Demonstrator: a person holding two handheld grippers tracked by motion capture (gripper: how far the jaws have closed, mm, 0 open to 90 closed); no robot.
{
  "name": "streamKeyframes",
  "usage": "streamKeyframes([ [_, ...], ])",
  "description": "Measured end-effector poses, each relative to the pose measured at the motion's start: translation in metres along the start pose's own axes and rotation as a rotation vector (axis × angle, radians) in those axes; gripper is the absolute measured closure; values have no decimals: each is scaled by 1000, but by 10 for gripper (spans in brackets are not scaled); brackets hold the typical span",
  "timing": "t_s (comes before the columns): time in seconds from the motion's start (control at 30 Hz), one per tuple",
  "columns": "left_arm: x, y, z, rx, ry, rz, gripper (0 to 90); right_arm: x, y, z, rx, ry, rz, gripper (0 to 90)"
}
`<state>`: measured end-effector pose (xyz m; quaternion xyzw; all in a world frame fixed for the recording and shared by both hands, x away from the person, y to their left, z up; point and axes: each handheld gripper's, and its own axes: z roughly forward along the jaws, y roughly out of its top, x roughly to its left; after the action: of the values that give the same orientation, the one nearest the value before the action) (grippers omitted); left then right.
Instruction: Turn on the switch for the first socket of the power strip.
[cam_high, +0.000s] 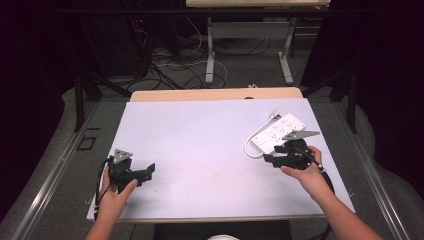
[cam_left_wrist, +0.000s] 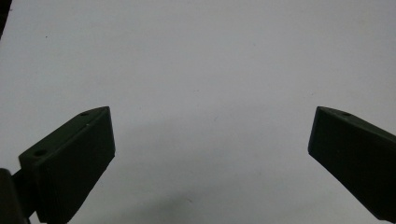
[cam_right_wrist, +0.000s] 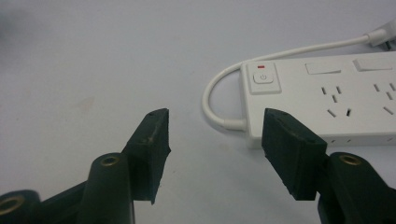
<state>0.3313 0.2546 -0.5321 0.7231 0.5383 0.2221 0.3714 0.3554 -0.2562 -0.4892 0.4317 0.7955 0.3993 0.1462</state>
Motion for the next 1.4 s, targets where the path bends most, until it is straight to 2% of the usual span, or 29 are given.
streamKeyframes([
  [0.27, -1, 0, 0, 3, -1, -1, 3, 2, -19, -2, 9, -13, -4, 364],
  [0.37, -1, 0, 0, 0, 1, 1, 3, 2, -25, -2, 7, -18, -27, 356],
  [0.5, -1, 0, 0, 4, 1, 4, 3, 4, -31, -4, 1, -31, -28, 339],
  [0.67, -1, 0, 0, 3, 0, 2, 3, 4, -40, -5, -14, -40, -12, 326],
  [0.73, -1, 0, 0, 5, -1, 4, 3, 3, -44, -5, -10, -34, 20, 312],
  [0.87, -2, 0, 0, 6, -1, 1, 3, 0, -50, -6, -23, -49, 25, 307],
  [0.9, -2, 0, 0, 6, -2, 2, 3, 0, -51, -7, -20, -55, 40, 304],
  [0.93, -2, 0, 0, 6, -2, 2, 3, -2, -53, -7, -29, -55, 28, 297],
  [1.03, -2, 0, 0, 7, -2, 1, 3, -4, -56, -8, -31, -63, 42, 287],
  [1.3, -2, 0, 0, 8, -3, 1, 3, -10, -65, -7, -39, -46, 66, 249],
  [1.4, -1, 0, 0, 9, -4, 3, 3, -12, -68, -6, -43, -57, 70, 235],
])
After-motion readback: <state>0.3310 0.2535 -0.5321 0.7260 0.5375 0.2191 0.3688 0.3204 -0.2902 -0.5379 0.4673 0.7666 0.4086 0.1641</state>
